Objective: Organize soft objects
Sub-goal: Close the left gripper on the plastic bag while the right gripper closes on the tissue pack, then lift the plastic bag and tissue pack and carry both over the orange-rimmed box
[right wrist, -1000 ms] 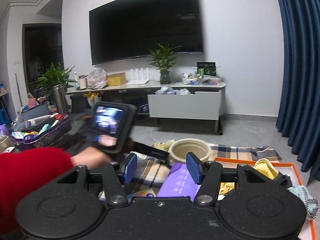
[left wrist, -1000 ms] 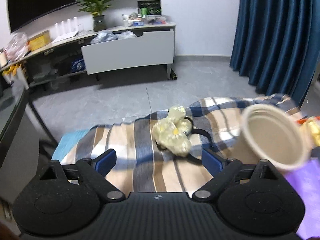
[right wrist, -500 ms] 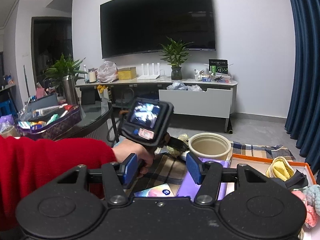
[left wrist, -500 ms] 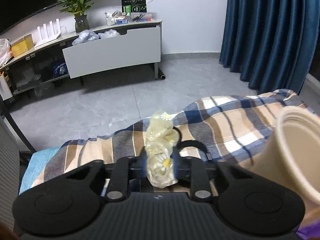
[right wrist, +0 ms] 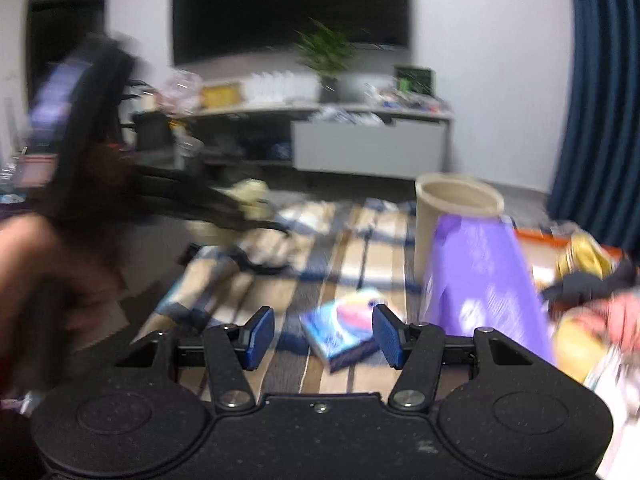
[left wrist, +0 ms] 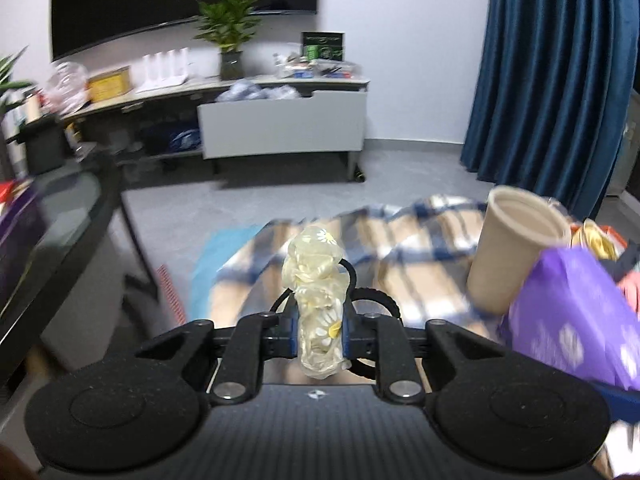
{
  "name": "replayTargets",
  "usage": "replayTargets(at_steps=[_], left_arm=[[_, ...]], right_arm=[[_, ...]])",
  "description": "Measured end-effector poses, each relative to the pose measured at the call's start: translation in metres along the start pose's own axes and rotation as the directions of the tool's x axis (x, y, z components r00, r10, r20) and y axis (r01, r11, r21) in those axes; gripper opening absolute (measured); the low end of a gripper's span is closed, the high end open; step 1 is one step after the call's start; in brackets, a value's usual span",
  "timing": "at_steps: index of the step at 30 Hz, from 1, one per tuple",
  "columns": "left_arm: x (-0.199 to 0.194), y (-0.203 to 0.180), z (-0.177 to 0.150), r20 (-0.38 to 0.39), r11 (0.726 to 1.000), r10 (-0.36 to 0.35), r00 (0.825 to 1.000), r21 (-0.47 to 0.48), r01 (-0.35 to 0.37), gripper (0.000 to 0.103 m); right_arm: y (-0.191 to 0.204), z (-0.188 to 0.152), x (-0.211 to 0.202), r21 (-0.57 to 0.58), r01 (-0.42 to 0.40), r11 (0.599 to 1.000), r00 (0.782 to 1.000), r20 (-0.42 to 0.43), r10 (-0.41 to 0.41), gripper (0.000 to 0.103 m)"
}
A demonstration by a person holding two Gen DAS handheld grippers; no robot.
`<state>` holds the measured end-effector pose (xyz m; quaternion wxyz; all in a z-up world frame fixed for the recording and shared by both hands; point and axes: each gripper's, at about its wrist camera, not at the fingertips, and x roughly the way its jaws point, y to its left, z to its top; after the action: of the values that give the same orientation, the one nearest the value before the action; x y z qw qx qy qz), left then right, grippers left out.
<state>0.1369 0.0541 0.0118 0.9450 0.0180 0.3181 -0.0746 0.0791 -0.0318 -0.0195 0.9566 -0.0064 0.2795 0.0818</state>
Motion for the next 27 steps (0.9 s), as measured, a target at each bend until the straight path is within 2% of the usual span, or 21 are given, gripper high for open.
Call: replayTargets(at_steps=[4, 6, 10, 12, 14, 17, 22, 24, 25, 26, 27], left_arm=[[-0.016, 0.012, -0.021, -0.010, 0.999, 0.033, 0.999, -0.038, -0.033, 0.020], [-0.019, 0.019, -0.027, -0.014, 0.998, 0.040, 0.999, -0.056, -0.040, 0.020], [-0.022, 0.037, -0.028, -0.002, 0.995, 0.047, 0.999, -0.083, -0.047, 0.020], [-0.024, 0.048, -0.026, 0.007, 0.993, 0.049, 0.999, -0.104, -0.048, 0.020], [-0.028, 0.056, -0.028, 0.010, 0.993, 0.045, 0.999, -0.111, -0.044, 0.020], [-0.026, 0.060, -0.031, 0.008, 0.994, 0.037, 0.999, -0.099, -0.036, 0.021], [-0.020, 0.061, -0.033, -0.001, 0.995, 0.023, 1.000, -0.093, -0.023, 0.021], [-0.019, 0.061, -0.037, -0.003, 0.996, 0.021, 1.000, -0.081, -0.021, 0.021], [-0.018, 0.059, -0.037, -0.002, 0.997, 0.016, 1.000, -0.077, -0.016, 0.021], [-0.018, 0.058, -0.037, -0.003, 0.997, 0.014, 1.000, -0.076, -0.014, 0.021], [-0.017, 0.058, -0.038, -0.004, 0.997, 0.012, 1.000, -0.080, -0.012, 0.021]], right_arm=[[0.026, -0.002, 0.014, 0.051, 0.158, 0.986, 0.986, 0.039, -0.160, 0.075], [0.039, -0.002, 0.020, 0.095, 0.219, 0.971, 0.974, 0.041, -0.224, 0.075], [0.062, -0.009, 0.027, 0.183, 0.275, 0.944, 0.958, 0.036, -0.286, 0.076], [0.070, -0.010, 0.036, 0.205, 0.323, 0.924, 0.940, 0.043, -0.338, 0.078], [0.066, -0.009, 0.053, 0.261, 0.388, 0.884, 0.917, -0.012, -0.399, 0.078], [0.051, -0.006, 0.077, 0.338, 0.441, 0.831, 0.896, -0.105, -0.433, 0.078], [0.033, -0.005, 0.102, 0.390, 0.471, 0.791, 0.881, -0.167, -0.443, 0.079], [0.031, -0.002, 0.109, 0.354, 0.479, 0.803, 0.877, -0.164, -0.451, 0.081], [0.029, -0.001, 0.112, 0.333, 0.459, 0.824, 0.888, -0.164, -0.429, 0.079], [0.027, 0.000, 0.111, 0.319, 0.450, 0.834, 0.893, -0.159, -0.421, 0.069], [0.026, -0.001, 0.107, 0.318, 0.444, 0.837, 0.896, -0.159, -0.415, 0.064]])
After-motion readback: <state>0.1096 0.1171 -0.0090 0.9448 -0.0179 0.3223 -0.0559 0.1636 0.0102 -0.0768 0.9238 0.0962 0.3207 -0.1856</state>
